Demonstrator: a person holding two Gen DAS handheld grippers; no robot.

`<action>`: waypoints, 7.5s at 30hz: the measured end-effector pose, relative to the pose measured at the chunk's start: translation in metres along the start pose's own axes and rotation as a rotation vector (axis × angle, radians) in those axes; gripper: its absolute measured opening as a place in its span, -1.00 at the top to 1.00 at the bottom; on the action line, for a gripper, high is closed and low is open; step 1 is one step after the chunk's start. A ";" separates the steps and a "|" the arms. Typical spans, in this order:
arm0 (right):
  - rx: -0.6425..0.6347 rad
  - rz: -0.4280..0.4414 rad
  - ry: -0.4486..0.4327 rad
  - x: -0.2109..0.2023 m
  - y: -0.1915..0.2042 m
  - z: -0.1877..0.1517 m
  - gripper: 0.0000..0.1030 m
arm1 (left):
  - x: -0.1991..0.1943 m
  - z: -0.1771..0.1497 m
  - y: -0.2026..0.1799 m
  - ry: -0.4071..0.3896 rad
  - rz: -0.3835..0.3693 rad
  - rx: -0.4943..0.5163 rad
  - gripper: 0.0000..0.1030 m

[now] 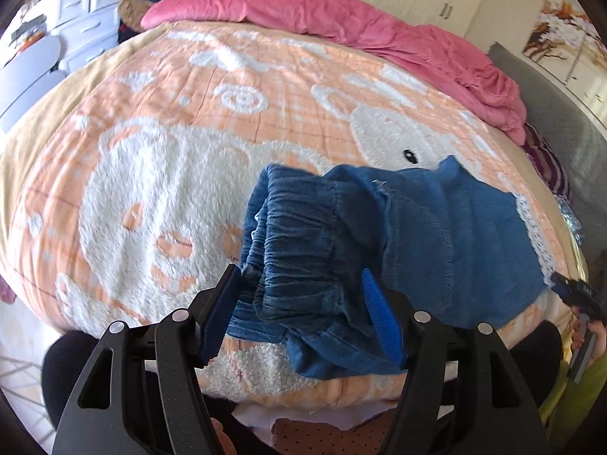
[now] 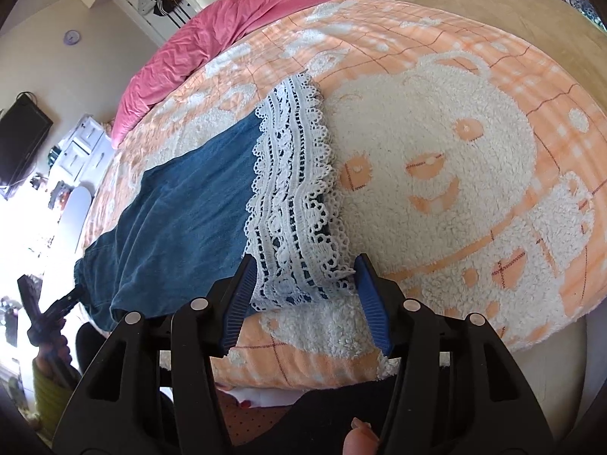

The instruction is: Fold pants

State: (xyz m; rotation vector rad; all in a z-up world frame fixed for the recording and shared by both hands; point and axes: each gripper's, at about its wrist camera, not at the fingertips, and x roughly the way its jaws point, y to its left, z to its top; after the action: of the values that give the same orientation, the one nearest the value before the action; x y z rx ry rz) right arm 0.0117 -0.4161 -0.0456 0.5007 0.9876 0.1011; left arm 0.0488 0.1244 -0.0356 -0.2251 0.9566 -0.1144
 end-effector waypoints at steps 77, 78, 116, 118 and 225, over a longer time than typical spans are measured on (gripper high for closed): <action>-0.372 -0.075 0.135 0.108 0.148 0.035 0.00 | 0.057 0.011 -0.077 0.047 -0.032 0.273 -0.13; -0.338 -0.054 0.138 0.111 0.140 0.036 0.00 | 0.056 0.010 -0.075 0.044 -0.036 0.272 -0.13; -0.492 -0.021 0.034 0.138 0.263 0.058 -0.48 | 0.041 0.012 -0.082 -0.003 -0.085 0.259 -0.32; -0.475 -0.050 0.013 0.120 0.247 0.054 -0.53 | 0.036 0.012 -0.087 -0.011 -0.096 0.265 -0.32; -0.361 0.118 0.121 0.136 0.166 0.106 -0.04 | 0.126 0.100 -0.097 0.219 -0.487 0.007 0.34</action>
State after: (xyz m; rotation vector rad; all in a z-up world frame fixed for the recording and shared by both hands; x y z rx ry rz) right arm 0.1974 -0.2668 -0.0286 0.2224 1.0301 0.4118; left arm 0.2033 0.0196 -0.0571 -0.4436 1.1032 -0.5990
